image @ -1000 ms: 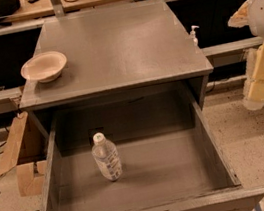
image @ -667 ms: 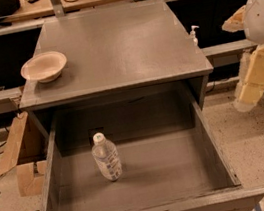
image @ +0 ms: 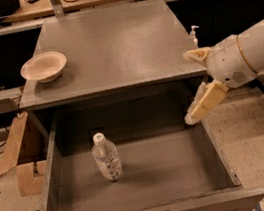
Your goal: Pick blue plastic bottle from top drawer and place on counter
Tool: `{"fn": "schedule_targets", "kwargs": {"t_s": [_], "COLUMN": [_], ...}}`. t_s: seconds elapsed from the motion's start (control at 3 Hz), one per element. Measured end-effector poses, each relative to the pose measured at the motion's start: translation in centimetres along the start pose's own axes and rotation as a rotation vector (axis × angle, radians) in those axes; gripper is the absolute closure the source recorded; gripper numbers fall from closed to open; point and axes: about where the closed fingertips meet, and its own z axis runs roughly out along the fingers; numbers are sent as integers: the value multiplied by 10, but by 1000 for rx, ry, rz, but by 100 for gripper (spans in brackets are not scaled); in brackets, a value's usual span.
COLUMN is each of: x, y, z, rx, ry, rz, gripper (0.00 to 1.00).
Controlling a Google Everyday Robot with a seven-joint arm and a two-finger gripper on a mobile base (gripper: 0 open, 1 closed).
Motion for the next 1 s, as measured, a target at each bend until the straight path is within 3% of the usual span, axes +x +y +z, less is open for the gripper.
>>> {"fn": "schedule_targets", "kwargs": {"t_s": [0.33, 0.67, 1.0], "x": [-6, -16, -15], "y": [7, 10, 14], "z": [36, 45, 57], "rx": [-24, -42, -53], "ry": [-222, -299, -300], "rz": [44, 57, 49], "gripper": [0, 0, 0]}}
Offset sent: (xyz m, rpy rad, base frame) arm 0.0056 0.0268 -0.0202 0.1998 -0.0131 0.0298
